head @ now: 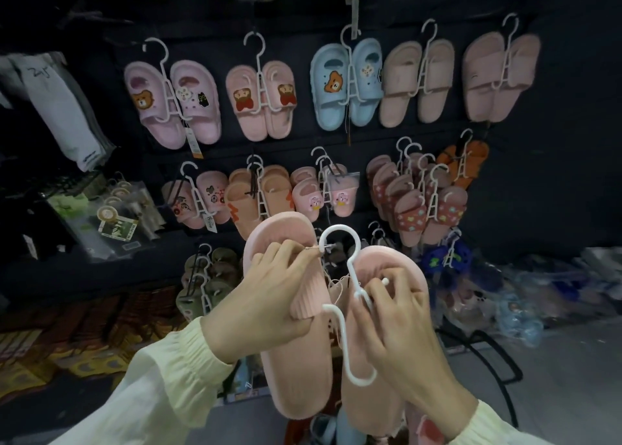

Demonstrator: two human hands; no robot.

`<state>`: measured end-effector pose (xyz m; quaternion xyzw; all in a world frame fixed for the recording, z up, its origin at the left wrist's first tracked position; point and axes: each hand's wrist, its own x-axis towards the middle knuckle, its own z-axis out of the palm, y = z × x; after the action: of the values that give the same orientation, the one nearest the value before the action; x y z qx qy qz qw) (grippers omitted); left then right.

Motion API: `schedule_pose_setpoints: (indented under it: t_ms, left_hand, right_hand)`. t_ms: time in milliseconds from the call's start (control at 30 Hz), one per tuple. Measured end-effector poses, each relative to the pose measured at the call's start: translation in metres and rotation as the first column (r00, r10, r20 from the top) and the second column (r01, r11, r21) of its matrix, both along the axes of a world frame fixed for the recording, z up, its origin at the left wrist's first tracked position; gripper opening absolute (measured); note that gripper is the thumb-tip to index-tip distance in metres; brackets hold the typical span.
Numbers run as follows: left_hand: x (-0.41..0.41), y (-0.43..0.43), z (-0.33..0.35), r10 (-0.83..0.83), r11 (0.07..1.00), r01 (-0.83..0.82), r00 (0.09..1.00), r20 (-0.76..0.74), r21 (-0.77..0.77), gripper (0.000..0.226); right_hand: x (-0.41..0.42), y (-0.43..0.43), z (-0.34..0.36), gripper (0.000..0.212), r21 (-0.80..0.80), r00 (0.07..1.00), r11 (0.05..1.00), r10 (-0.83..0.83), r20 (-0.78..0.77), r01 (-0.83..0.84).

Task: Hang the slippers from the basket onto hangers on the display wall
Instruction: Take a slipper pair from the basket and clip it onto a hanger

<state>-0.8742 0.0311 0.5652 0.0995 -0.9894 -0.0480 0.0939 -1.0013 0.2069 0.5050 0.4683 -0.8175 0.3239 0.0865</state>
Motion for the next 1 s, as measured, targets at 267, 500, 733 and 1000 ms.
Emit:
schedule_pose_setpoints:
  t_ms: [267,500,733,1000]
  left_hand:
    - [0.010,-0.015,0.013,-0.099,0.975,0.126,0.984,-0.150,0.183,0.077]
    - [0.017,-0.004,-0.003,-0.210,0.949,0.245,0.960,-0.183,0.196,0.076]
    - [0.016,0.033,-0.025,-0.312,0.929,0.345,0.924,-0.222,0.132,0.074]
    - [-0.017,0.087,-0.038,-0.323,0.946,0.323,0.938,-0.128,-0.023,0.095]
  right_hand:
    - [0.020,0.002,-0.001,0.023,0.044,0.995,0.994,-0.101,0.011,0.100]
    - [0.040,0.000,-0.008,0.029,0.089,0.978,0.975,-0.207,0.023,0.204]
    - [0.031,0.012,0.002,0.033,0.071,0.956,0.955,-0.291,0.033,0.288]
    - [-0.006,0.058,0.015,0.028,0.009,0.951,0.951,-0.310,0.025,0.310]
